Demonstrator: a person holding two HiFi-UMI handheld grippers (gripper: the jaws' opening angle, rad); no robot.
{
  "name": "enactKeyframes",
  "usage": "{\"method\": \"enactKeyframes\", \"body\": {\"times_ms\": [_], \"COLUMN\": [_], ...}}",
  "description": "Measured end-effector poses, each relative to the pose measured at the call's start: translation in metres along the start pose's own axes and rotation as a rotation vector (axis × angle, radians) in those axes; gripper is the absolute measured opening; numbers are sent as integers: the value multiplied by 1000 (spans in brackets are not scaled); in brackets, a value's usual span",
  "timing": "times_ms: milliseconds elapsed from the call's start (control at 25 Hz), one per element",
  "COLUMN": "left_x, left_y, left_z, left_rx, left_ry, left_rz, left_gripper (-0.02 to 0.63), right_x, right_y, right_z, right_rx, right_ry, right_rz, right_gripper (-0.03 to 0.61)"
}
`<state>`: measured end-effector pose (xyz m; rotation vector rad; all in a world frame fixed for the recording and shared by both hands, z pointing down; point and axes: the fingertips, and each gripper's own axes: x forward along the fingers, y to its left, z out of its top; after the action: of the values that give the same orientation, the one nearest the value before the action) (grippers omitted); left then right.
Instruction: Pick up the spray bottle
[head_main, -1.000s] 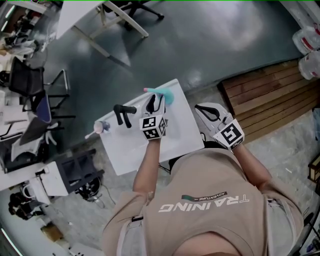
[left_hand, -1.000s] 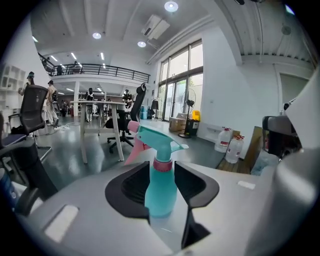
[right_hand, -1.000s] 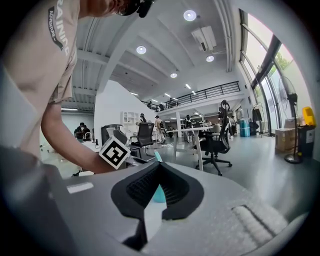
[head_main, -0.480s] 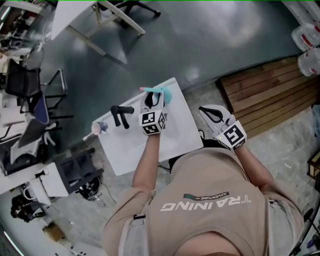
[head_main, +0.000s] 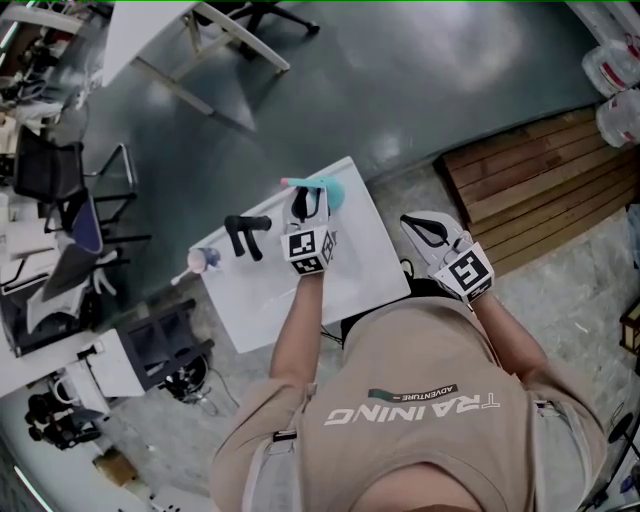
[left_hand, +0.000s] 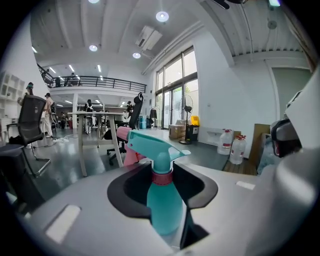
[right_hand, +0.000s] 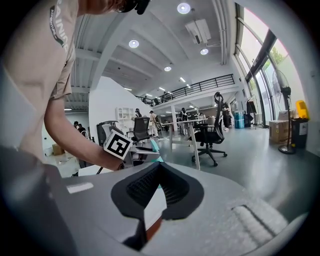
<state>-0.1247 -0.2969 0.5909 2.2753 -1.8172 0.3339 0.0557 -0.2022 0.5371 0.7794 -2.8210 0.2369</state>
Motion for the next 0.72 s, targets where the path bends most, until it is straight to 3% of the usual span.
{"method": "enactKeyframes", "body": {"times_ms": [320, 720], "left_x": [-22, -88], "left_y": [-9, -11], "left_z": [17, 30], "left_rx": [12, -23], "left_ry": [-27, -38], "left_rz": [-33, -63], "left_gripper": [147, 147], "right_x": [4, 20], "right_y": [11, 42], "right_z": [-4, 34], "right_rx": [11, -15], "right_ry": [32, -38], "right_rz": [3, -9], "right_gripper": [3, 3]}}
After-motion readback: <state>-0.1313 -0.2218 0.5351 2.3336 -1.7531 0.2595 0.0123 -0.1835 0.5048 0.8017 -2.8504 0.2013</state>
